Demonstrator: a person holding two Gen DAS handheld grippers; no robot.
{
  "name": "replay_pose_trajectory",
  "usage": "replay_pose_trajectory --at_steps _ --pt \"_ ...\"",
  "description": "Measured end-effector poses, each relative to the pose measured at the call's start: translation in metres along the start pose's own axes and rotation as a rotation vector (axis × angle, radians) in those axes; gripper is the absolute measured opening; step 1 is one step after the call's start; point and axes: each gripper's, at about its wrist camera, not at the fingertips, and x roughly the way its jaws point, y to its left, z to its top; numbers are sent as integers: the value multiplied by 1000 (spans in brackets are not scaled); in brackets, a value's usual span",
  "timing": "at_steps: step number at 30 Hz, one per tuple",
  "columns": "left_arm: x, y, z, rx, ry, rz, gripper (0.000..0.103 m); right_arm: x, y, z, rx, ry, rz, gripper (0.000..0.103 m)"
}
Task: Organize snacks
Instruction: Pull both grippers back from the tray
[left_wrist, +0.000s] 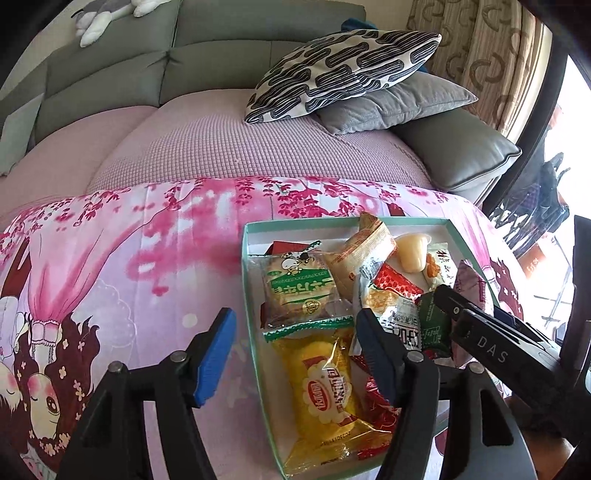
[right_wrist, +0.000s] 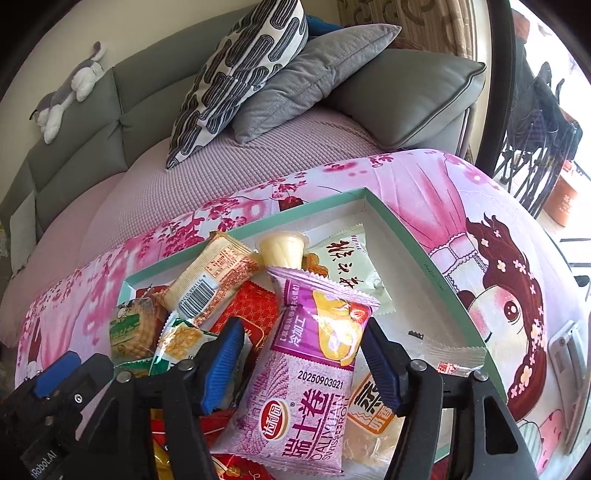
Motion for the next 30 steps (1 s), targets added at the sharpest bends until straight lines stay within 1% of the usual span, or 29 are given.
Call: replay_pose_trajectory --at_steps 2,3,4,5,7,8,9,10,11,15,17,24,28,30 --pt "1 5 -2 -7 8 11 72 -2 -1 -1 -7 6 -12 73" --pt "1 7 -3 -9 11 20 73 -3 -1 -1 -11 5 -22 77" --pt "1 10 -4 -10 13 33 76 -5 -1 -1 -15 2 -33 82" --pt "0 12 -4 -12 11 46 82 -7 -1 -2 -18 -1 -42 84" --pt "-1 16 -6 -12 3 63 83 -11 -1 -2 -23 -4 -46 91" --pt "-2 18 -7 -12 2 72 85 -13 -2 -3 -23 -6 -49 93" --pt "-1 20 -8 -12 1 82 87 -15 -3 -3 -22 -7 -54 97" --pt "-1 22 -8 -13 -1 93 93 -16 -4 -3 -21 -10 -59 102" --pt "0 24 -9 -14 -3 104 94 -18 -5 -4 -20 -15 -62 103" --pt "1 36 -10 -48 -23 139 95 -23 -7 -5 -20 -25 -65 103" --pt "0 42 -10 -70 -30 143 102 -25 -7 -6 -22 -27 -67 103" --pt "1 49 -13 -92 -24 156 103 -32 -6 -9 -45 -26 -82 103" --pt "-2 49 -15 -90 -26 193 102 -37 -4 -13 -57 -24 -83 103" --pt "-4 49 -16 -92 -32 244 102 -40 -3 -15 -63 -22 -84 103"
